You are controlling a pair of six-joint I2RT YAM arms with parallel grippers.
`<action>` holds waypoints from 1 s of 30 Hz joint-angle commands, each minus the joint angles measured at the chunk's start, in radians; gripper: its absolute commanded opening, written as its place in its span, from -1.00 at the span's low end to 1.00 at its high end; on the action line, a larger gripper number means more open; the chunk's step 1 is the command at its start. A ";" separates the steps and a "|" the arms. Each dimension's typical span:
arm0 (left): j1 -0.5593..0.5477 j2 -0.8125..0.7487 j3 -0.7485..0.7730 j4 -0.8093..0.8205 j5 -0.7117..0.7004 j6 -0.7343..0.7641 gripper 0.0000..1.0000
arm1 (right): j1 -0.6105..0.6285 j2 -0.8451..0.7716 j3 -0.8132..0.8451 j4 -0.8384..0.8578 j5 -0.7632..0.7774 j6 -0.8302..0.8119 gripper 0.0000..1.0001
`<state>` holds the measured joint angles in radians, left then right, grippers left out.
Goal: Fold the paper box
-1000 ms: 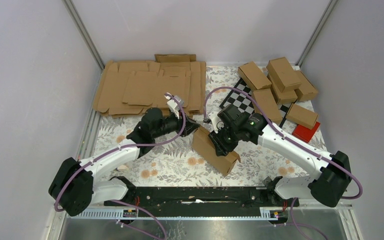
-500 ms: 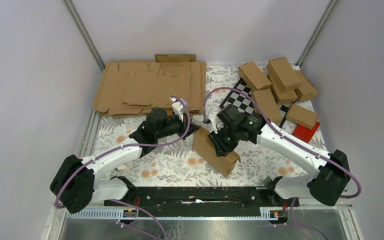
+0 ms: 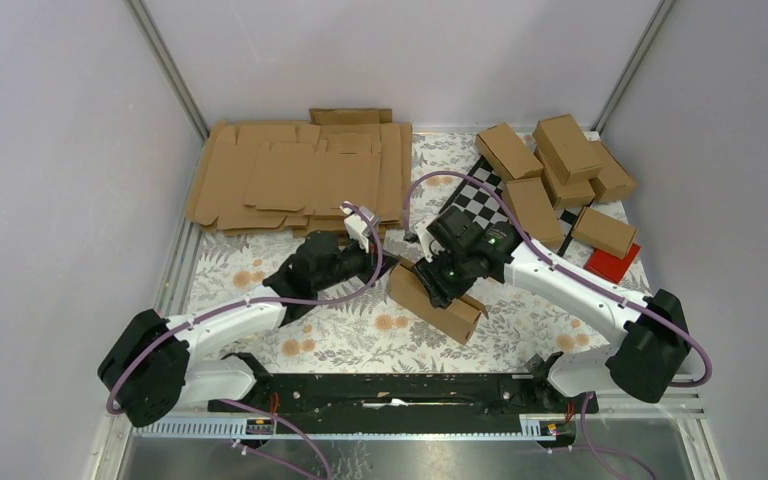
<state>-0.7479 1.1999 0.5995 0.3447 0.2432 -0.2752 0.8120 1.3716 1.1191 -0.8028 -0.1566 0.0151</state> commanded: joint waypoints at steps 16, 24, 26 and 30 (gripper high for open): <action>-0.053 -0.040 -0.158 0.260 -0.120 -0.060 -1.00 | 0.006 -0.002 0.013 0.042 0.078 0.060 -0.02; -0.099 -0.044 -0.214 0.305 -0.193 -0.042 -1.00 | 0.007 -0.041 -0.001 0.040 0.095 0.090 0.27; -0.110 -0.045 -0.218 0.304 -0.207 -0.035 -1.00 | 0.006 -0.065 -0.009 0.039 0.095 0.107 0.41; -0.142 -0.035 -0.221 0.309 -0.240 -0.018 -1.00 | 0.007 -0.098 -0.024 0.024 0.103 0.130 0.42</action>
<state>-0.8589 1.1648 0.3969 0.6472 0.0433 -0.3172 0.8131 1.3277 1.1011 -0.7727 -0.0868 0.1055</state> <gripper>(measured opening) 0.010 0.713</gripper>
